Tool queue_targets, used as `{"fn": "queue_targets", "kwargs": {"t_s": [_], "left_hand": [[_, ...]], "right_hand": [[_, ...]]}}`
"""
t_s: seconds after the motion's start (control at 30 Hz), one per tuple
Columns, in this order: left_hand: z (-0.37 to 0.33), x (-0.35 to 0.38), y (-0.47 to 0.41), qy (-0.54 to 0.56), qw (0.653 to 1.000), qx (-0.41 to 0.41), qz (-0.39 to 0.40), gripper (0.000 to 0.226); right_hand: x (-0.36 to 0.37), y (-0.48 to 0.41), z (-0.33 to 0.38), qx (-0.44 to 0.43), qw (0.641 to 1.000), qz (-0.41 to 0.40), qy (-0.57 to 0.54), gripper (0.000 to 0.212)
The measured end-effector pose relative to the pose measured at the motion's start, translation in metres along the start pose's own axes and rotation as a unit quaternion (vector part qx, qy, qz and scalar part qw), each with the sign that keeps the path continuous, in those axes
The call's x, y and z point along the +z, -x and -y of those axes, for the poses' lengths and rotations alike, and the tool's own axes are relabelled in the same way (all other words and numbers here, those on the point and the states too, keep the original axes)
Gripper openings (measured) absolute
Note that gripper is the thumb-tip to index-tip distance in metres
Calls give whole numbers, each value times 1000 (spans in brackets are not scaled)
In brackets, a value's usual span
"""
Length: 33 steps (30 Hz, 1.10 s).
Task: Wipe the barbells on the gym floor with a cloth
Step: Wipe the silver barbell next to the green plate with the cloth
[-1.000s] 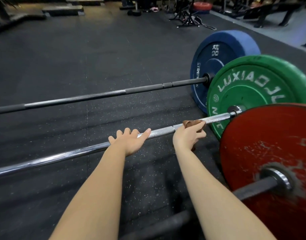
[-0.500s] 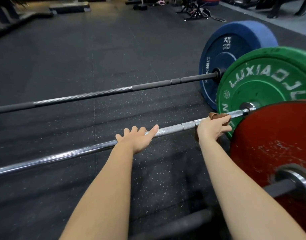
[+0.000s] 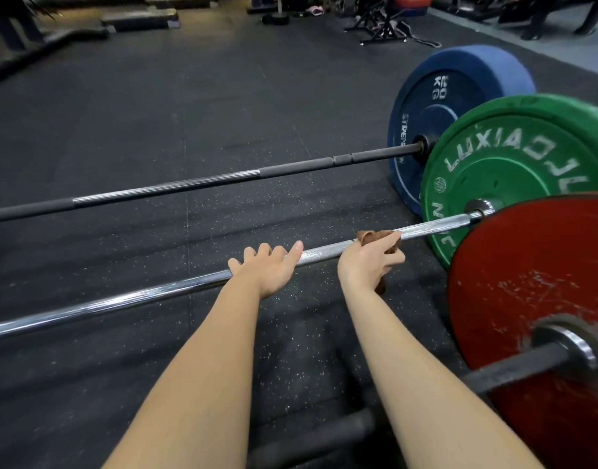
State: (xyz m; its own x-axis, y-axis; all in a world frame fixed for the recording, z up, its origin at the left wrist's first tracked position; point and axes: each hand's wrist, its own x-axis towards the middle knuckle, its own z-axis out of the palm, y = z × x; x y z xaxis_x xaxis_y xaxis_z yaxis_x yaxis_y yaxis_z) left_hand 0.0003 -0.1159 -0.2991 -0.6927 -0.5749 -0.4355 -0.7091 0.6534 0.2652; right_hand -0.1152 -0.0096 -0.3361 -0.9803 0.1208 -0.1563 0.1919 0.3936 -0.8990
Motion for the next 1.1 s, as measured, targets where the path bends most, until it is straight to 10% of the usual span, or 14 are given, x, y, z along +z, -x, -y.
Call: {"fn": "queue_targets", "kwargs": {"t_s": [0.77,1.1], "left_hand": [[-3,1,-1,-6,1000,-18,-6,68],[-3,-1,0,26,999,-19,9,76]], "right_hand": [[-13,20,-31,-131,984,71,98,84],[-28,-21,-13,-53,997,11,64,76]]}}
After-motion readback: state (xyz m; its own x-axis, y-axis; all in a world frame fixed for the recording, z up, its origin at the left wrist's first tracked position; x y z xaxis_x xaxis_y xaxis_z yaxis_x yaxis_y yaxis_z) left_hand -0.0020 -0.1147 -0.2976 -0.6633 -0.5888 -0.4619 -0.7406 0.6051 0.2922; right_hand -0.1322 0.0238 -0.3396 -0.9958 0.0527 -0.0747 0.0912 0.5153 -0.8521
